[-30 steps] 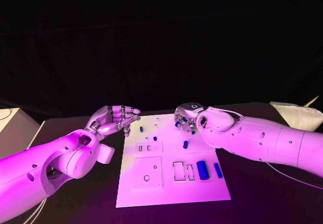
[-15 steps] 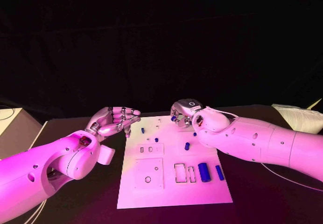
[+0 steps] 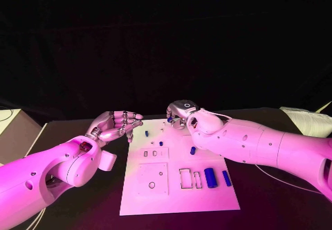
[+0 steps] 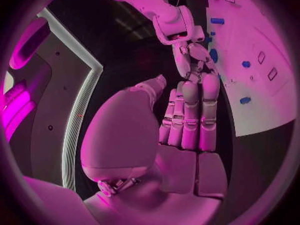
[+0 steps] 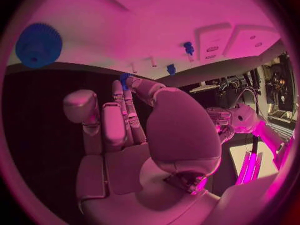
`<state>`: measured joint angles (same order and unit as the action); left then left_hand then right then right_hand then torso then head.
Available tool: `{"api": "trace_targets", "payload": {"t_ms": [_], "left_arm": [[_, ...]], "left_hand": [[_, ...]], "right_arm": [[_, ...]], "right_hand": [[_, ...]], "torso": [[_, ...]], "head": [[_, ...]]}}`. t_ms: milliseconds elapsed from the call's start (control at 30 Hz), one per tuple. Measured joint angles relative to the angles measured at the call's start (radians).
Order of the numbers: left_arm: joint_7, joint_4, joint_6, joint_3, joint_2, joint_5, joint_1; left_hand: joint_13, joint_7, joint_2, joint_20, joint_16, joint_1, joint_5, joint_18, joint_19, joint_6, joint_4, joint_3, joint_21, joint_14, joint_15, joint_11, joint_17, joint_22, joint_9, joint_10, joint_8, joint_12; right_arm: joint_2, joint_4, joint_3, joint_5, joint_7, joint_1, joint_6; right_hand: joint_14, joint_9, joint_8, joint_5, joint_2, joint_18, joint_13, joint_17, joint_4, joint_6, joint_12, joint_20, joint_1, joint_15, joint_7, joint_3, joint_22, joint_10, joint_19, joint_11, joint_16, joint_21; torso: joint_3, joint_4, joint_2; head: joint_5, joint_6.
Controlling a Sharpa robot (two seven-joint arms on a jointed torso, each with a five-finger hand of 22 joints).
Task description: Assemble the parts on the task board
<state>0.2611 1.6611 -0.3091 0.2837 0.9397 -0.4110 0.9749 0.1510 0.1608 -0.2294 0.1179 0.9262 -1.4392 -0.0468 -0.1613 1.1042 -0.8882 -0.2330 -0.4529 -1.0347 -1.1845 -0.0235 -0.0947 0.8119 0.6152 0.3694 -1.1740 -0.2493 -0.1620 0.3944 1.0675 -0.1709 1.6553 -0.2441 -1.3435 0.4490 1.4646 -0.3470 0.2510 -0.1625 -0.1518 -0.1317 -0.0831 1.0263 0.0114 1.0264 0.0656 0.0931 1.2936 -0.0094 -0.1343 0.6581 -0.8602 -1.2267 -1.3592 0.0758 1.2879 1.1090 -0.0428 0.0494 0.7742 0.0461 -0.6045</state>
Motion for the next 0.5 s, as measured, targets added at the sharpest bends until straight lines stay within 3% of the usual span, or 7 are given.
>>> {"api": "trace_targets", "payload": {"t_ms": [500], "left_arm": [[0.001, -0.016, 0.003, 0.001, -0.003, 0.006, 0.0]], "left_hand": [[0.0, 0.0, -0.009, 0.0, -0.009, 0.009, 0.0, 0.0, -0.015, 0.0, 0.003, 0.003, 0.004, 0.006, -0.001, -0.004, -0.005, -0.007, 0.001, 0.004, 0.004, 0.004]], "right_arm": [[-0.027, -0.039, 0.0, -0.001, 0.013, 0.002, -0.001]], "right_hand": [[0.0, 0.0, -0.001, 0.0, -0.005, 0.0, 0.002, 0.0, 0.0, -0.007, 0.0, 0.0, -0.005, 0.0, -0.003, 0.0, -0.001, 0.007, 0.0, 0.0, 0.0, 0.0]], "torso": [[0.0082, 0.0193, 0.022]], "head": [[0.003, 0.006]]}}
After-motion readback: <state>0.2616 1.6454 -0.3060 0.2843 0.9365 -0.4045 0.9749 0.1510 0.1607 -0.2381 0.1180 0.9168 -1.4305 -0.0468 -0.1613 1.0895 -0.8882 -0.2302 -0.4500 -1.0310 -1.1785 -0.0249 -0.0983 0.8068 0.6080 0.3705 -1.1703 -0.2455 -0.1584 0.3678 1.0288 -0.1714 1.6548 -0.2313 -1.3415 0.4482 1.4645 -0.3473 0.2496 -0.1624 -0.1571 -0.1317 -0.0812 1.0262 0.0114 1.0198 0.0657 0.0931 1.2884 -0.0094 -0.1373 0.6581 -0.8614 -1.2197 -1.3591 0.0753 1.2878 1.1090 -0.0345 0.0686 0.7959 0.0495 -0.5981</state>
